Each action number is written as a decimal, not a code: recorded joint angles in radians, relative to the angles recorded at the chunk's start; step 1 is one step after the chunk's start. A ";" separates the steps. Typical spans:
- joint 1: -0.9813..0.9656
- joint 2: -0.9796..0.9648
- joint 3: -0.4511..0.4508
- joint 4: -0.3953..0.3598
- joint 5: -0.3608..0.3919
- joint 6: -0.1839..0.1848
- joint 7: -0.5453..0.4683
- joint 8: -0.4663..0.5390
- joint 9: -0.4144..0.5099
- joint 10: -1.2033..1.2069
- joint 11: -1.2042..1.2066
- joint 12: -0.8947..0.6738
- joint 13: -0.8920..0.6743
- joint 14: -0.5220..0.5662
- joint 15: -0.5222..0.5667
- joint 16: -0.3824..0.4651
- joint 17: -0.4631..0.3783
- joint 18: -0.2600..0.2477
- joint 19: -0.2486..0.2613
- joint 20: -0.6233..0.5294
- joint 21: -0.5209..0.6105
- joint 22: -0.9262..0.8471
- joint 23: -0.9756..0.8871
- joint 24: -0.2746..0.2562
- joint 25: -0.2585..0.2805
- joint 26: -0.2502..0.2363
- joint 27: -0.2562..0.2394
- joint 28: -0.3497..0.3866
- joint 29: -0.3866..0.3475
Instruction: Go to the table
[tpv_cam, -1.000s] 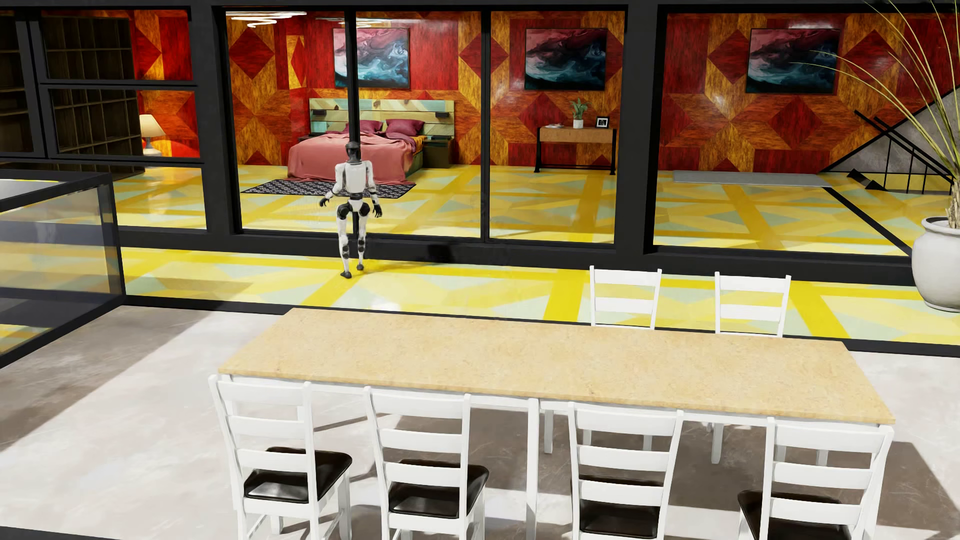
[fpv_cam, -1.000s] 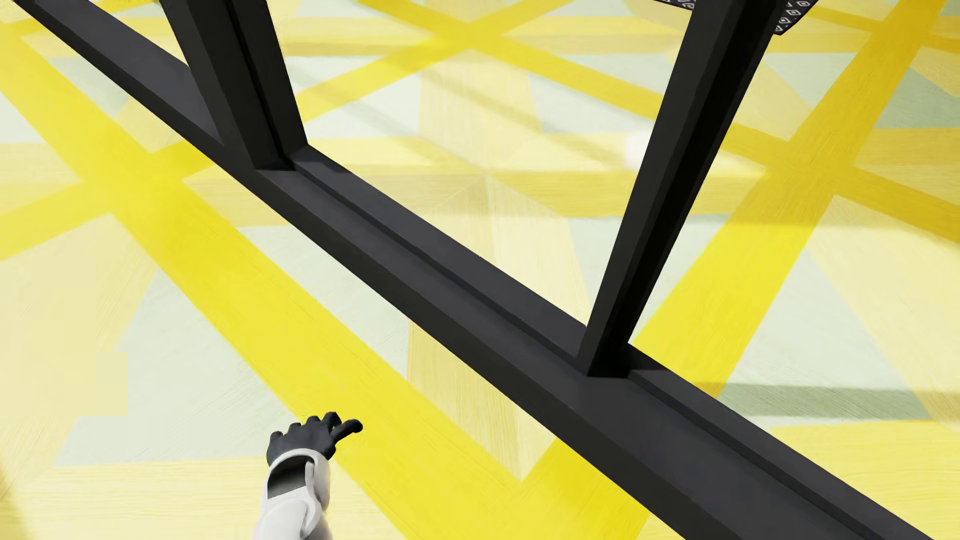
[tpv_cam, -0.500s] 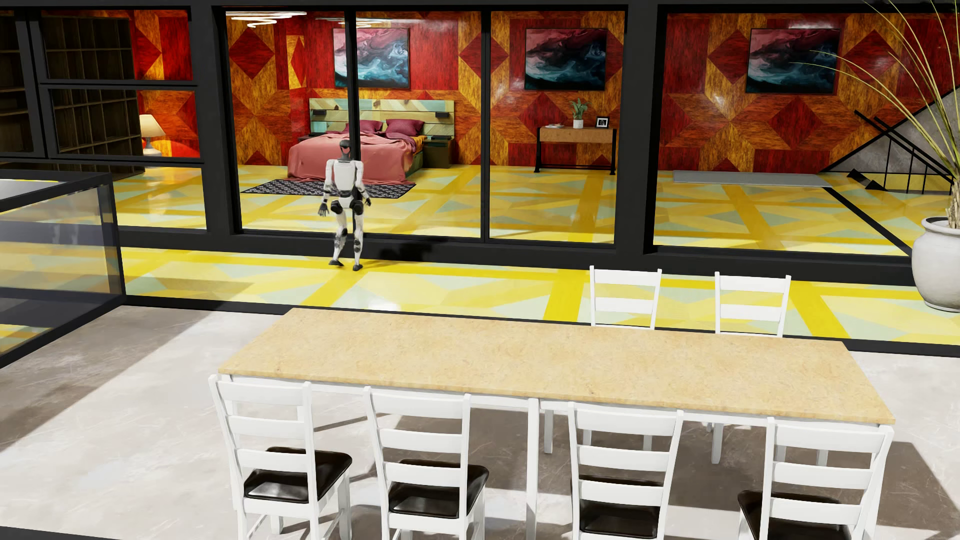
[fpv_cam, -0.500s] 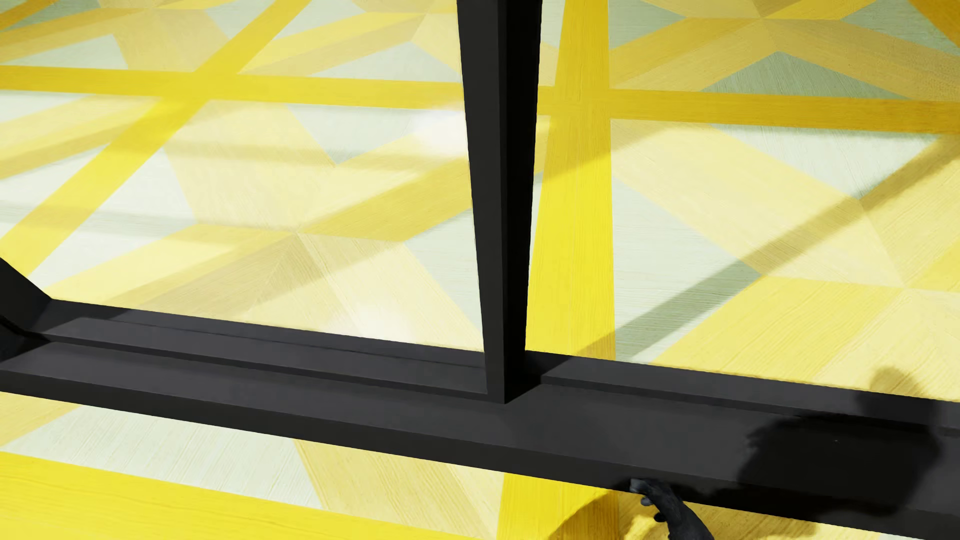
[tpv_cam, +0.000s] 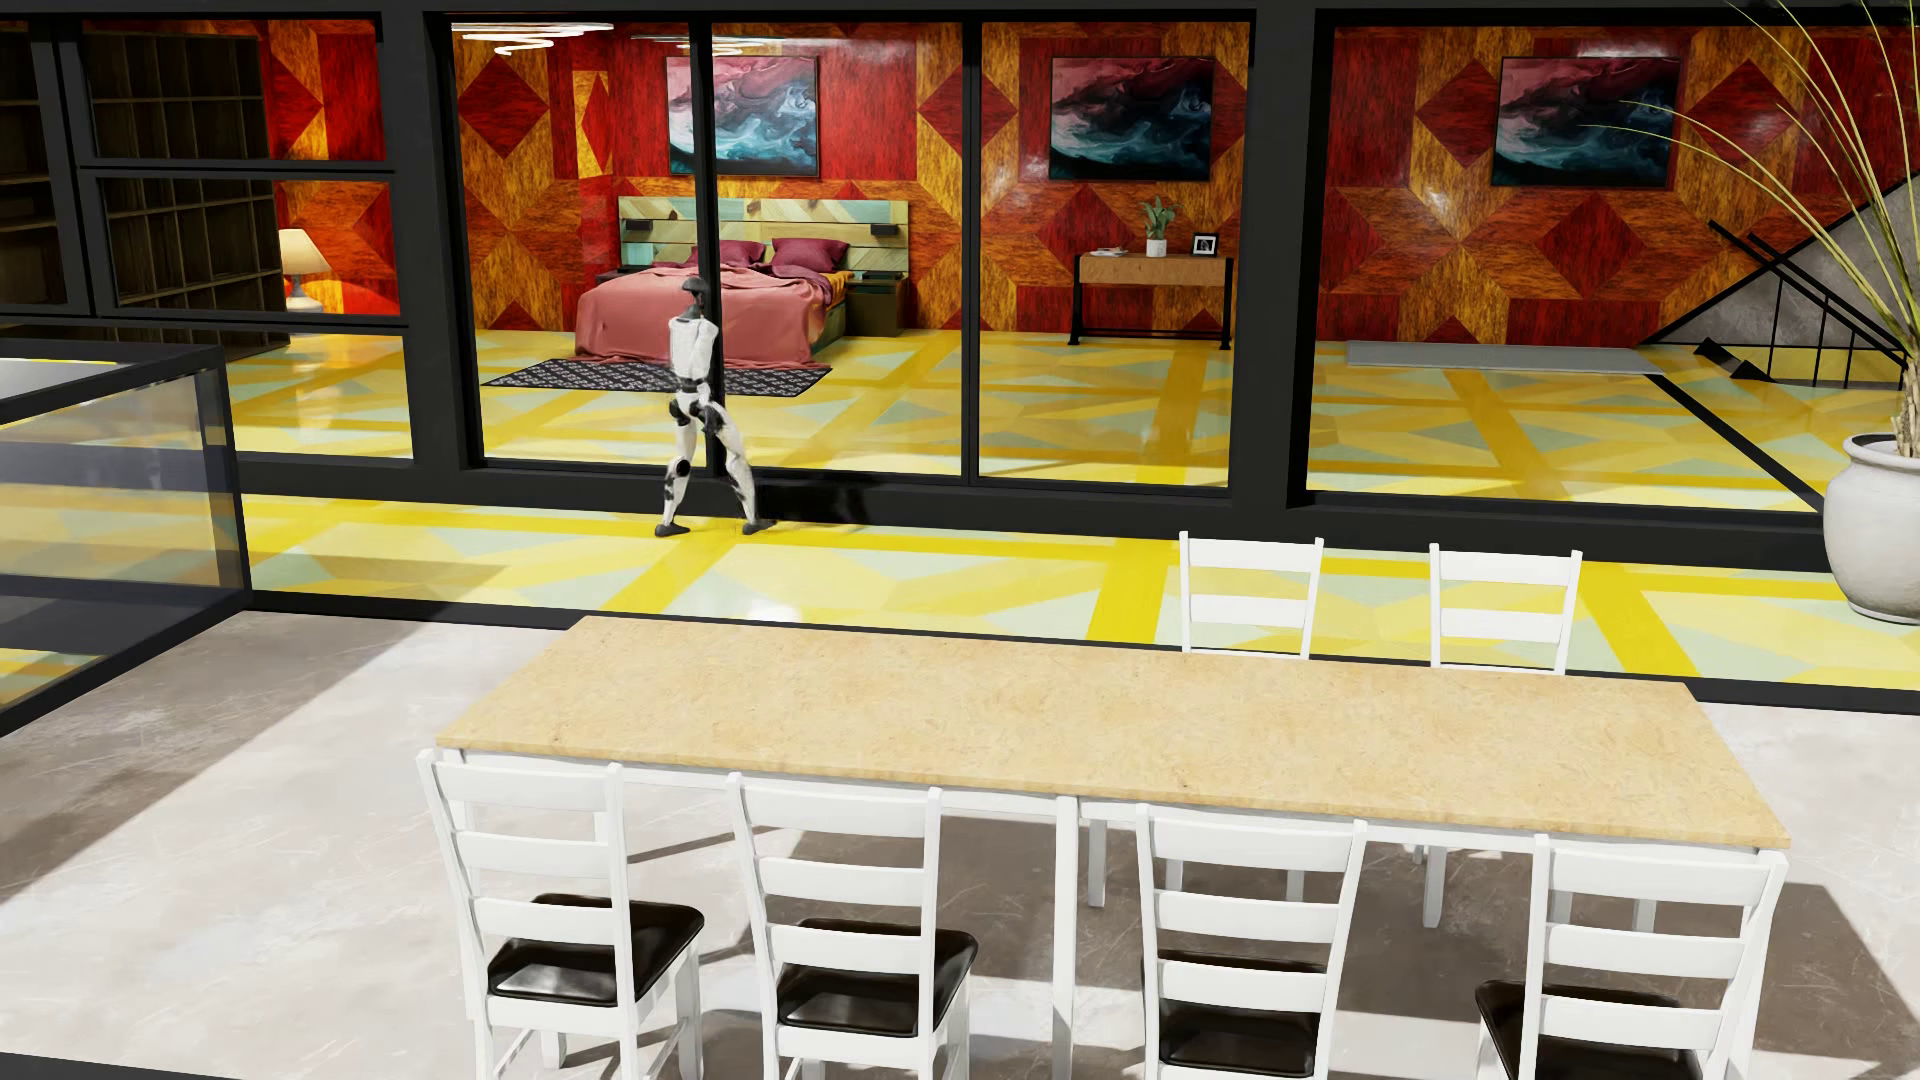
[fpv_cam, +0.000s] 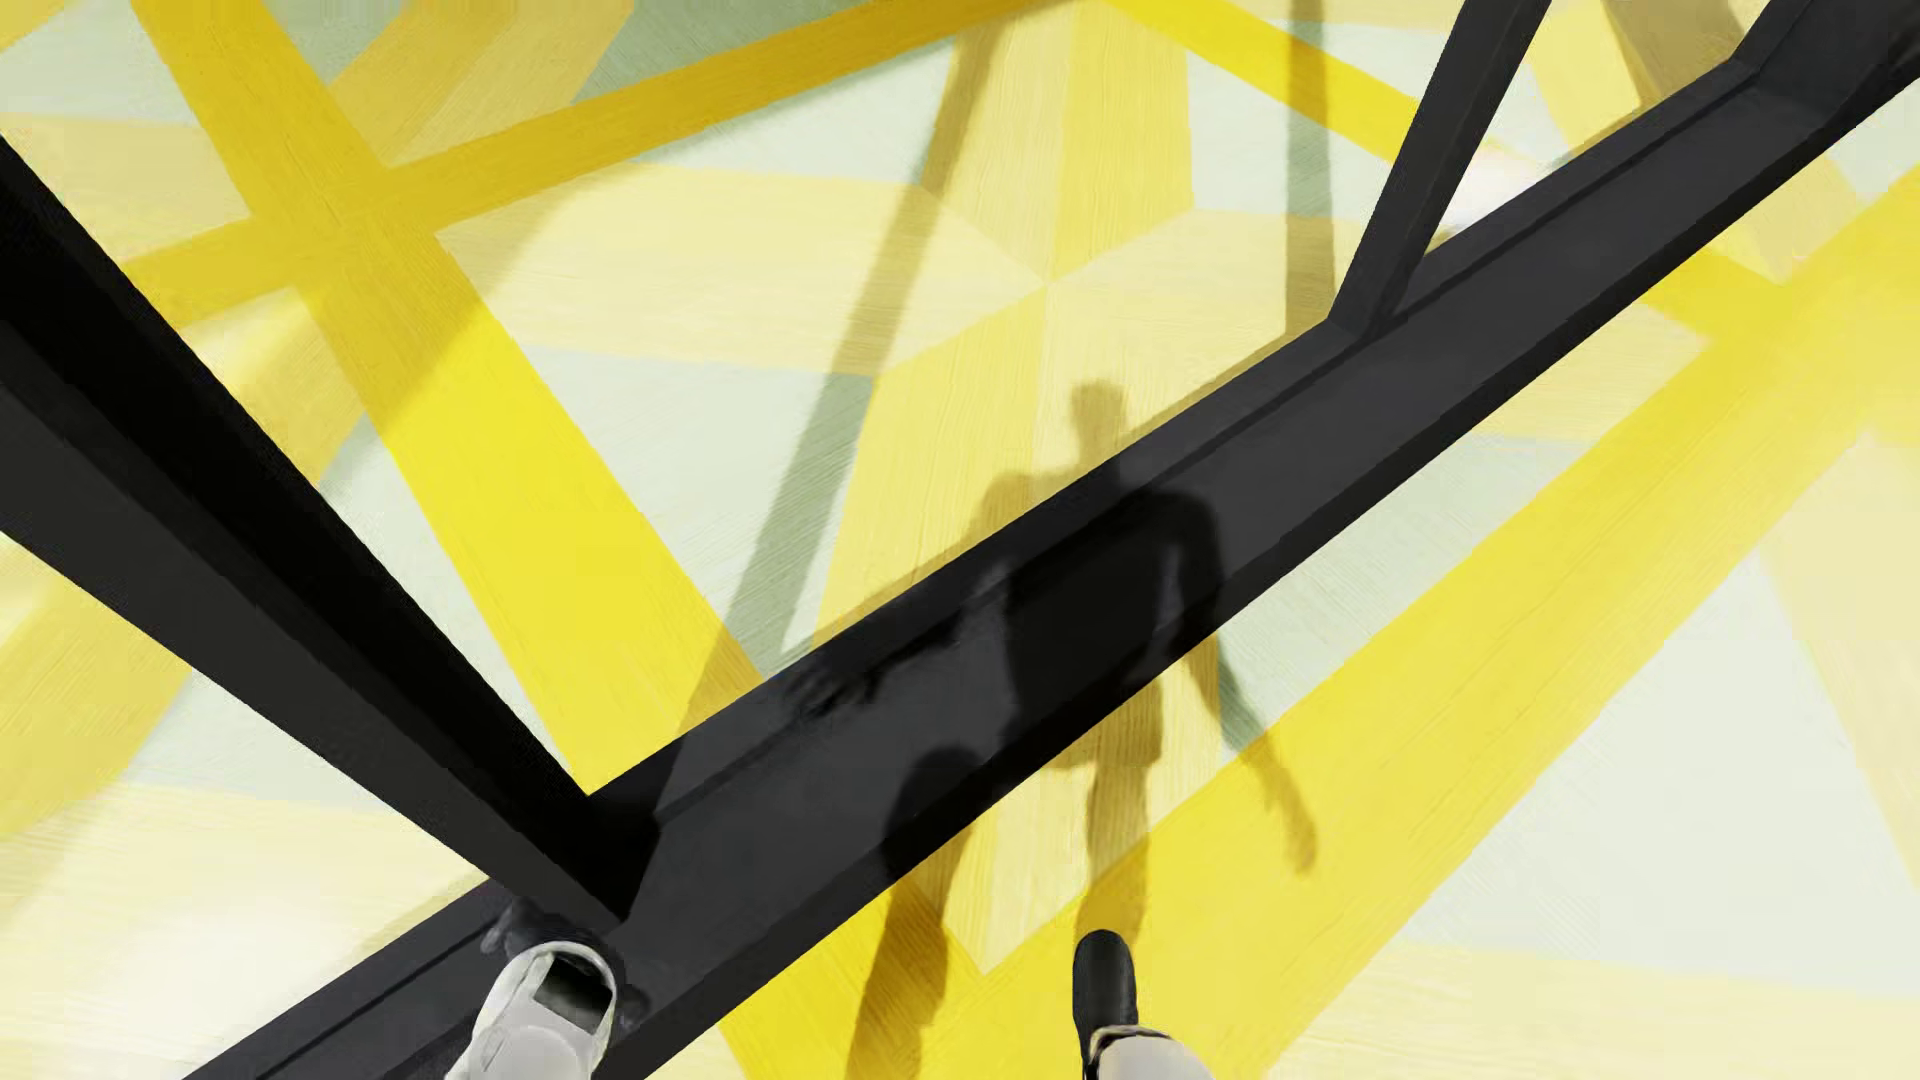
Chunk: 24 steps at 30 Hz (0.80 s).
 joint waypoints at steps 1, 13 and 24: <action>0.016 -0.005 -0.002 0.006 -0.046 0.003 0.042 -0.044 0.003 0.003 -0.048 -0.048 -0.001 -0.014 -0.006 -0.030 -0.008 -0.005 -0.013 -0.030 0.016 -0.040 0.013 -0.009 -0.045 -0.017 -0.017 0.029 0.022; 0.037 -0.040 -0.036 0.368 0.063 0.072 0.308 -0.510 0.056 0.688 0.359 -0.002 -0.108 0.237 -0.195 -0.132 0.243 -0.093 -0.262 -0.106 0.212 -0.386 -0.223 -0.476 0.082 0.112 -0.267 0.239 0.130; -0.587 0.532 0.095 0.150 0.329 0.127 0.156 0.010 0.045 0.302 0.087 0.593 -0.383 0.261 -0.387 -0.217 -0.012 0.077 -0.228 0.074 0.157 -0.021 -0.075 -0.567 0.020 0.181 -0.195 0.069 0.034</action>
